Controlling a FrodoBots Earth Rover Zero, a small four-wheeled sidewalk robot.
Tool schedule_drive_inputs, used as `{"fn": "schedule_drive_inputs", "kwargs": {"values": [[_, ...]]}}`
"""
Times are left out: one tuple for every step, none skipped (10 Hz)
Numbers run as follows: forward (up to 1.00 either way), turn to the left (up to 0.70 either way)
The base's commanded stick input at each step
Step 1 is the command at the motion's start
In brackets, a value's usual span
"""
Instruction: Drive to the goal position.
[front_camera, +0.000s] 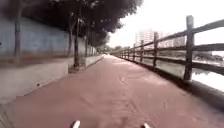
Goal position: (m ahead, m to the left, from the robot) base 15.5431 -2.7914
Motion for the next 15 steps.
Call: {"fn": "schedule_drive_inputs", "kwargs": {"values": [[1.00, 0.00], [1.00, 0.00], [1.00, 0.00], [1.00, 0.00], [1.00, 0.00], [1.00, 0.00], [1.00, 0.00], [1.00, 0.00], [1.00, 0.00], [1.00, 0.00], [1.00, 0.00], [1.00, 0.00], [1.00, 0.00], [1.00, -0.12], [1.00, -0.35]]}}
